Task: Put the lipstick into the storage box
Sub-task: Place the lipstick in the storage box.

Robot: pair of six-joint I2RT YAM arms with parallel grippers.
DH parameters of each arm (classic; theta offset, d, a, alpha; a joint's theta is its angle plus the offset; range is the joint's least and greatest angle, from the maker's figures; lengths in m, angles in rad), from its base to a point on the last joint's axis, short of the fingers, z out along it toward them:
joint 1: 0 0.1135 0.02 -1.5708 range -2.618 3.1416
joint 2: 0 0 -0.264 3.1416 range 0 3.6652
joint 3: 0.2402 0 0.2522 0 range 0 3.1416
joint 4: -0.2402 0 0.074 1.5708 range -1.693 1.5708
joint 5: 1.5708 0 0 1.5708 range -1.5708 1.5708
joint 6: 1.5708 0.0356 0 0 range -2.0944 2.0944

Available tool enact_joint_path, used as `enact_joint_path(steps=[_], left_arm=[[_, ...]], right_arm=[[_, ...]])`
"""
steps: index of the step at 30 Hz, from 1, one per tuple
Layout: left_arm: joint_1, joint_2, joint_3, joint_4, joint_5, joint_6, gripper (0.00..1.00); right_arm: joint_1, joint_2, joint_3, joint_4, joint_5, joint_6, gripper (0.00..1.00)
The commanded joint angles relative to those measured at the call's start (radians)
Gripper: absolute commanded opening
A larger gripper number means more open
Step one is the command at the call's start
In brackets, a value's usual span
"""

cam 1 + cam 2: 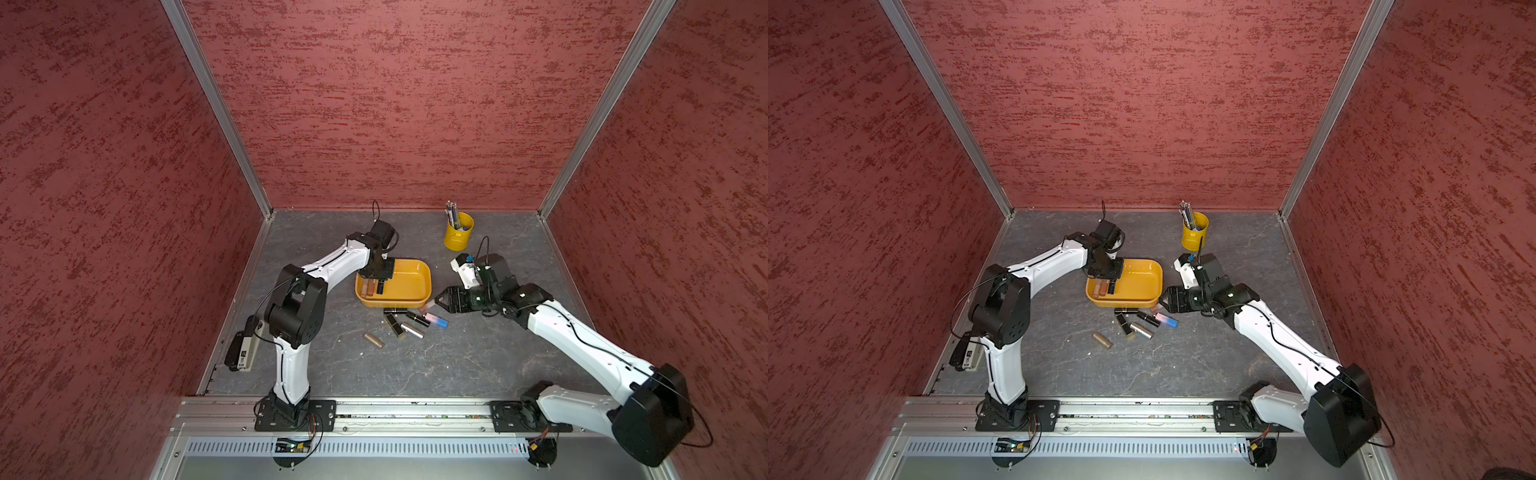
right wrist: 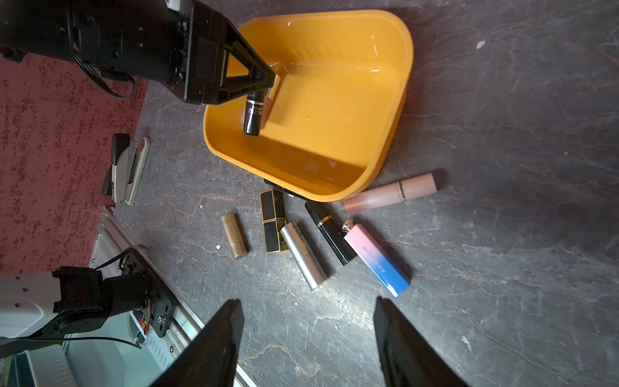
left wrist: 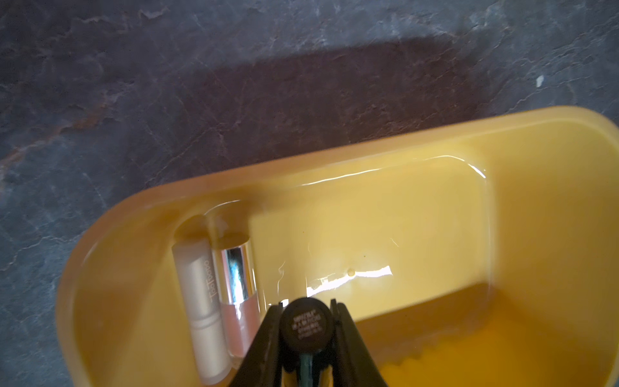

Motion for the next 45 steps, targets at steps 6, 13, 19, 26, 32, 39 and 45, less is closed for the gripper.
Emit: enact_joint_path(steps=[6,13,19,26,32,39,45], left_arm=[[0.017,0.057,0.043,0.009,-0.018,0.014,0.18],[0.026,0.099,0.052,0.020,-0.019,0.008,0.18],[0.027,0.124,0.062,0.019,-0.022,0.007,0.18],[0.027,0.143,0.083,0.005,-0.024,0.005,0.28],[0.027,0.144,0.092,0.000,-0.021,0.002,0.31],[0.026,0.133,0.092,-0.001,-0.012,-0.004,0.31],[0.015,0.072,0.085,0.011,0.006,-0.003,0.34]], right_arm=[[0.003,-0.025,-0.017,-0.026,0.020,-0.017,0.66],[0.003,-0.027,-0.023,-0.025,0.021,-0.018,0.67],[0.002,-0.023,-0.030,-0.016,0.021,-0.014,0.67],[0.002,-0.023,-0.044,-0.008,0.019,-0.012,0.67],[0.002,-0.025,-0.049,-0.004,0.020,-0.012,0.67],[0.002,-0.028,-0.053,-0.002,0.019,-0.011,0.67],[0.002,-0.027,-0.052,0.008,0.012,-0.005,0.67]])
